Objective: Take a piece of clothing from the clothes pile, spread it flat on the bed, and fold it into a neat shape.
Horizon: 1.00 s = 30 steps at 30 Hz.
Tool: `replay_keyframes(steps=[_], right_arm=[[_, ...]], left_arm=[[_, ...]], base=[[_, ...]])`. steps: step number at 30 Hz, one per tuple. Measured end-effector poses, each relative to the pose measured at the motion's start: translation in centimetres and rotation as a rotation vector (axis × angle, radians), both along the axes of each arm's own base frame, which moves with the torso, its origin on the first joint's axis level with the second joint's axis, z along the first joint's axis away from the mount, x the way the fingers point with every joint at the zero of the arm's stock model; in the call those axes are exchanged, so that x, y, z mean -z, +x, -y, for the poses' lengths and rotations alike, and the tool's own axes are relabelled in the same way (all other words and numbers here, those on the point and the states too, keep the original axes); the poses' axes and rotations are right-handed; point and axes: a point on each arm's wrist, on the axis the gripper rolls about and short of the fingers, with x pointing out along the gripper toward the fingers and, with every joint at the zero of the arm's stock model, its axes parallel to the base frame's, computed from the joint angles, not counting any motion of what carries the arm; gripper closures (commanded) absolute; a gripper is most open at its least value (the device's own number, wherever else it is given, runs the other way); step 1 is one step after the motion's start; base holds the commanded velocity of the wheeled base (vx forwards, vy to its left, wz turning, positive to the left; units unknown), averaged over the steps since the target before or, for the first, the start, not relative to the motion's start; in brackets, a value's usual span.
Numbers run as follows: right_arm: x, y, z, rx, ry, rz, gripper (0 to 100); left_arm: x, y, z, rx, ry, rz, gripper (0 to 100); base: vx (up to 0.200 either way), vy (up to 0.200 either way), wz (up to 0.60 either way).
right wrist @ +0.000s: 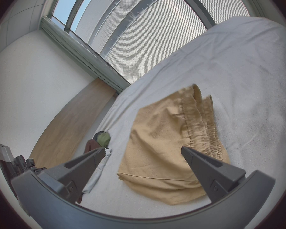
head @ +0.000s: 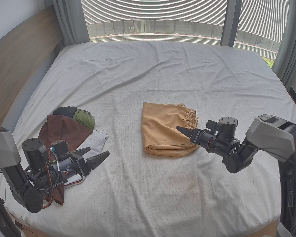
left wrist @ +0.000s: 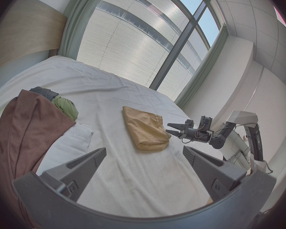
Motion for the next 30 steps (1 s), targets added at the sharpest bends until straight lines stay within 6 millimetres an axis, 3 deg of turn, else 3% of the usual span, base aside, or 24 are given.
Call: replay_keyframes(steps=[8,16,21,30], right_arm=[[-7.9,-4.7,1.6,-0.004,0.003,0.112,0],[-14.9,-12.8,5.6,0.031,-0.069,0.276,0],[-17.2,-18.7,8.0,0.060,-0.101,0.339,0],[-18.6,-28.4,11.1,0.111,-0.143,0.407,0]], left_arm=[[-3.9,-1.8,0.5,0.027,-0.102,0.087,0],[-8.1,-6.0,0.0,0.056,-0.169,0.214,0],[-9.6,-8.9,-0.9,0.058,-0.184,0.262,0],[-10.3,-13.8,-2.9,0.015,-0.162,0.267,0]], base=[[0.000,0.000,0.00],[0.000,0.000,0.00],[0.000,0.000,0.00],[0.000,0.000,0.00]])
